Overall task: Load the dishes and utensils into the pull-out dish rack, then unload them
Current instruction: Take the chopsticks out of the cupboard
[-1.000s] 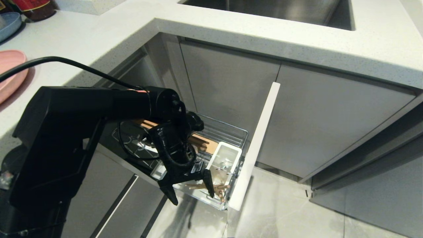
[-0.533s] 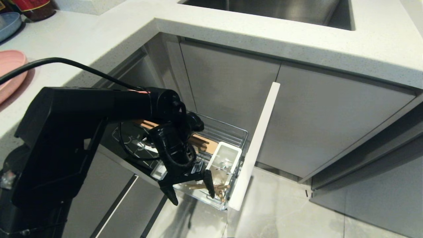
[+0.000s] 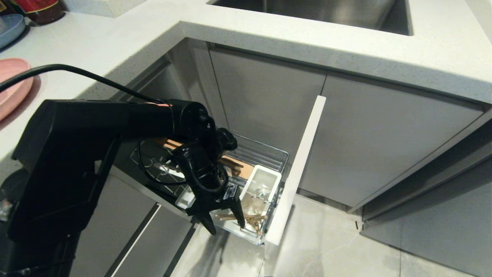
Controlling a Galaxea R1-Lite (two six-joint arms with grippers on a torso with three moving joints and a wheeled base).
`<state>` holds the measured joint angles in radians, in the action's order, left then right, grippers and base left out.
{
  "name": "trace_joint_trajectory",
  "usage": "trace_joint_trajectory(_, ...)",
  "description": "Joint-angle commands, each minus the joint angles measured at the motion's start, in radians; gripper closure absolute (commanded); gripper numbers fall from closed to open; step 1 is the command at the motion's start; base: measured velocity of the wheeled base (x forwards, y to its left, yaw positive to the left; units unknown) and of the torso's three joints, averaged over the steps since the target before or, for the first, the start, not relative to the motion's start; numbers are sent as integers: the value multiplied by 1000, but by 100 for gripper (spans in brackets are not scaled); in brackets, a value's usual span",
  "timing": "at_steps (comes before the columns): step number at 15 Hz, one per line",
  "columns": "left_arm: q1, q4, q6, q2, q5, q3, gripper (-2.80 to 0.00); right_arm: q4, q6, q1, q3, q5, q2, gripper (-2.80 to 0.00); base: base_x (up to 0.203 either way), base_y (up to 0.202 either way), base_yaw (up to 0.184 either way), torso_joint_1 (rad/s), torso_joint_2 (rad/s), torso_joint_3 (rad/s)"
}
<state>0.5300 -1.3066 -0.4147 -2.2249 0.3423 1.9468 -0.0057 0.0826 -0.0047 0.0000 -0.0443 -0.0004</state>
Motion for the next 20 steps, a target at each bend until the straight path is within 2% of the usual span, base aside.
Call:
trace_joint_trajectory(1,1,-6,-4,8,9,0,0,0,0,0,0,0,-4,0,0,0,0,0,0,0)
trace_joint_trajectory(11,13,1,-15,15,18,-1,0,0,0,0,0,0,-4,0,0,0,0,0,0,0)
trace_joint_trajectory(20,66,-70,-48,160,23,-2,0,0,0,0,0,0,-4,0,0,0,0,0,0,0)
